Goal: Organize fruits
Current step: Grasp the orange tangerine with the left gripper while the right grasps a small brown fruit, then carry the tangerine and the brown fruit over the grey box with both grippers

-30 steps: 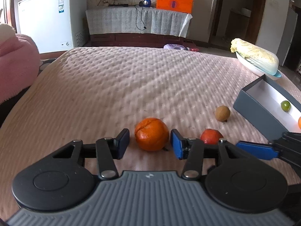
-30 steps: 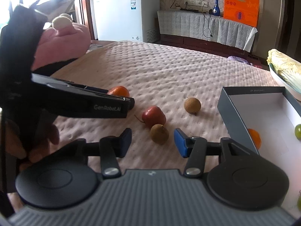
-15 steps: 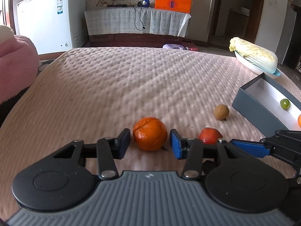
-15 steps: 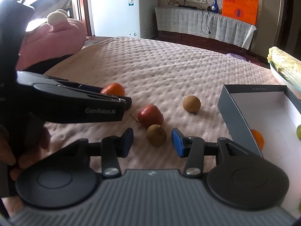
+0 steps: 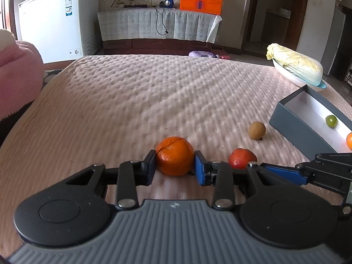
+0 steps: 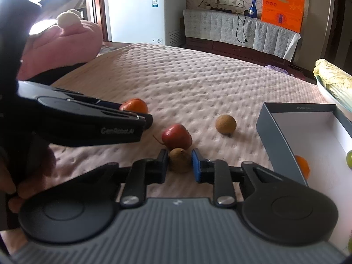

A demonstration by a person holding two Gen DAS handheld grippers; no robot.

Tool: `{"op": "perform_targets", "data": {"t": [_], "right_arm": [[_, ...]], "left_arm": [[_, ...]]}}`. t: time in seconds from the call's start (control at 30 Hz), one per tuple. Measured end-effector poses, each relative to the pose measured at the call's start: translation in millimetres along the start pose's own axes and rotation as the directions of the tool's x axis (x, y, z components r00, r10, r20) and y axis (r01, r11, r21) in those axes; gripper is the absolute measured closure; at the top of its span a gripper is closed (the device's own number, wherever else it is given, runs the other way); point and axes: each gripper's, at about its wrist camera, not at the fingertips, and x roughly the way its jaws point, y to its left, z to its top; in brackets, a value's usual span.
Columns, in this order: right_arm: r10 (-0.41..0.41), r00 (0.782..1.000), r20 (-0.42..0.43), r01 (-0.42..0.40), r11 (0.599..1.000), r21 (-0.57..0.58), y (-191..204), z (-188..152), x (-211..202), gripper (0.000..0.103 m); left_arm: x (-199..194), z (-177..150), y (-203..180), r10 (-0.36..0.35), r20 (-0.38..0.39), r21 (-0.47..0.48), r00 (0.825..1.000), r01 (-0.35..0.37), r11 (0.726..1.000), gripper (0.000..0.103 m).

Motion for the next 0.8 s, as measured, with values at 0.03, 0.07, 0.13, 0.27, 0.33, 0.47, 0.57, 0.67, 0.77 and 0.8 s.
{"op": "perform_targets", "data": {"t": [0.03,0.07,0.13,0.27,0.33,0.47,0.57,0.67,0.77,0.8], "right_arm": [[0.000,1.000,-0.001,0.000,1.000,0.001,-0.2,0.0,-0.5,0.077],[0.000,1.000,-0.001,0.000,1.000,0.001,-0.5,0.1,-0.6,0.077],[0.000,1.000,-0.003,0.000,1.000,0.002,-0.6,0.3,-1.2,0.077],[0.014,1.000,-0.002,-0.014,1.000,0.004,0.6,1.7,-5.3,0.077],[0.025,1.000,0.004,-0.025,1.000,0.003,1.5,2.1,-9.5,0.077],[0.032,0.999,0.012,-0.031,0.999,-0.007,1.0,2.2,-18.4,0.077],[0.039,0.999,0.020,-0.039,0.999,0.005,-2.8,2.5,-26.8,0.077],[0.047,0.999,0.027,-0.048,0.999,0.013,-5.9,2.0,-35.8,0.077],[0.048,0.998,0.031,-0.048,0.999,0.007,-8.1,1.0,-43.5,0.077],[0.049,0.998,0.032,-0.049,0.999,0.007,-9.2,0.6,-46.7,0.077]], "left_arm": [[-0.2,0.2,0.1,-0.001,-0.002,-0.002,1.000,0.001,1.000,0.062],[-0.9,0.4,0.1,-0.002,-0.004,-0.005,1.000,0.002,1.000,0.062],[-2.2,1.2,0.1,-0.003,-0.007,-0.006,1.000,0.003,1.000,0.062],[-6.7,2.6,-1.4,-0.001,0.005,0.006,1.000,0.001,1.000,0.062],[-8.8,3.2,-1.3,0.005,0.009,0.007,1.000,-0.005,1.000,0.062],[-13.6,5.8,-0.1,0.017,0.016,0.006,1.000,-0.017,1.000,0.062],[-18.0,8.6,0.5,0.023,0.025,0.002,0.999,-0.023,1.000,0.062],[-22.8,11.4,-0.8,0.027,0.032,0.004,0.999,-0.027,1.000,0.062],[-27.2,13.2,-4.2,0.031,0.040,0.011,0.999,-0.032,0.999,0.062],[-28.5,13.7,-5.5,0.032,0.042,0.013,0.999,-0.033,0.999,0.062]]}}
